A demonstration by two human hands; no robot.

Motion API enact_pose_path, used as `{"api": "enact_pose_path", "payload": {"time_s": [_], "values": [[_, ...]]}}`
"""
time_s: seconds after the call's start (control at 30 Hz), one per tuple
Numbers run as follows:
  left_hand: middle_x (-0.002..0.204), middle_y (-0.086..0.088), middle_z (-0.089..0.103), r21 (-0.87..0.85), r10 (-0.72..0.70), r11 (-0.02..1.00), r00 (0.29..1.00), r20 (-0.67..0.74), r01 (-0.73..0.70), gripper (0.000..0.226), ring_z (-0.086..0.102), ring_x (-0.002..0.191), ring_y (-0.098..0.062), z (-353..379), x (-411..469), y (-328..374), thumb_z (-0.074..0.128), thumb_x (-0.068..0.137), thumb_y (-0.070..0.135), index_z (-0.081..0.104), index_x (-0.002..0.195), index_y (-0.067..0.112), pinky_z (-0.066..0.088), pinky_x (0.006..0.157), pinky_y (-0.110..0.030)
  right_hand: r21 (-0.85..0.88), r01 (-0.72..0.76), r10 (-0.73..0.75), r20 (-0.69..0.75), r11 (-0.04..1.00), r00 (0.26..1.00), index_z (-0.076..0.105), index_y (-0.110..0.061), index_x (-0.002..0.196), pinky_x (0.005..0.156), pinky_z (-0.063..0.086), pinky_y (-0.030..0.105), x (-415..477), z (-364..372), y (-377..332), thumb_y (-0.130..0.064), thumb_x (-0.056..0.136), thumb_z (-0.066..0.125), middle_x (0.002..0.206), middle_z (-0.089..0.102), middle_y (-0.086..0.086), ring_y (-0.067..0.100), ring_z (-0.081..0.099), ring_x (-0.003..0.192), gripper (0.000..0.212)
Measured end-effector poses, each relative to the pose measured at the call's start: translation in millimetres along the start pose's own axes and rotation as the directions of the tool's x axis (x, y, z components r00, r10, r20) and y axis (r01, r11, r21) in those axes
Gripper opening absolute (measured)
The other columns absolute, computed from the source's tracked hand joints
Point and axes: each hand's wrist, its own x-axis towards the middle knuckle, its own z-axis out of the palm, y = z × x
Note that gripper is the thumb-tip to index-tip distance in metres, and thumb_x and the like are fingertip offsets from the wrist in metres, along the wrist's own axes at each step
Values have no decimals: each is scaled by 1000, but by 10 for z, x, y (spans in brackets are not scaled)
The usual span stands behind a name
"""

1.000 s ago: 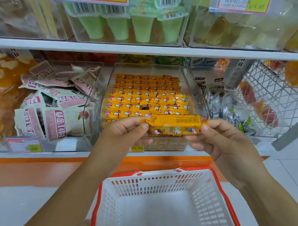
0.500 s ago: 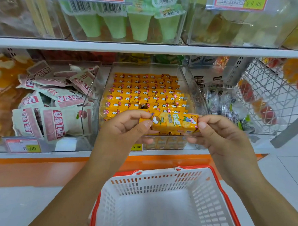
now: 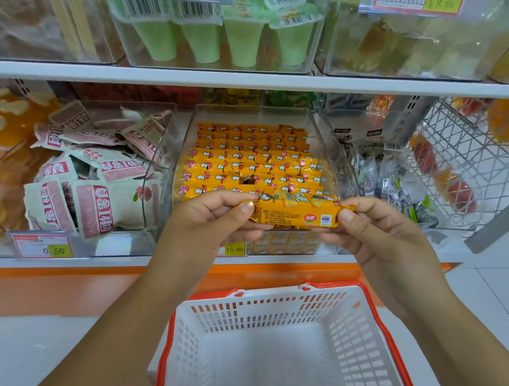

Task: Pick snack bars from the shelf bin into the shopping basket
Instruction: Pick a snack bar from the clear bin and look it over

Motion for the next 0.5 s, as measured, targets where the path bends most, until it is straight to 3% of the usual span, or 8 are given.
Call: {"api": "enact_pose_path", "payload": {"time_s": [0.17, 0.3, 0.4, 0.5], "values": [[92, -13, 77, -31, -79, 996, 994, 81, 82, 24, 75, 91, -25, -37, 4, 12, 61, 83, 12, 70, 105, 18, 59, 72, -21, 71, -85, 85, -5, 994, 996, 68, -4, 93, 67, 59, 24, 24, -31, 5, -20, 67, 69, 90, 73, 21, 30, 74, 82, 30], [100, -12, 76, -49, -80, 995, 984, 160, 88, 35, 74, 95, -21, -97, -3, 28, 61, 83, 1, 67, 111, 23, 58, 77, -20, 101, -117, 112, 56, 988, 992, 63, 3, 110, 74, 59, 26, 19, -55, -38, -11, 77, 60, 98, 72, 22, 32, 73, 93, 36], [91, -11, 77, -6, -47, 999, 993, 104, 48, 32, 75, 88, -21, -86, 9, 10, 65, 75, 12, 70, 106, 18, 59, 71, -21, 58, -83, 81, 37, 995, 996, 64, 1, 105, 69, 59, 24, 8, -27, -49, -14, 65, 69, 91, 74, 19, 28, 74, 85, 43], [88, -9, 77, 44, -22, 999, 999, 33, 20, 26, 75, 85, -22, -70, 37, -34, 67, 71, 22, 70, 94, 10, 61, 74, -29, 8, -51, 51, -6, 999, 999, 63, -5, 92, 67, 59, 27, 17, -20, -12, -18, 62, 73, 89, 73, 17, 30, 73, 82, 34]]}}
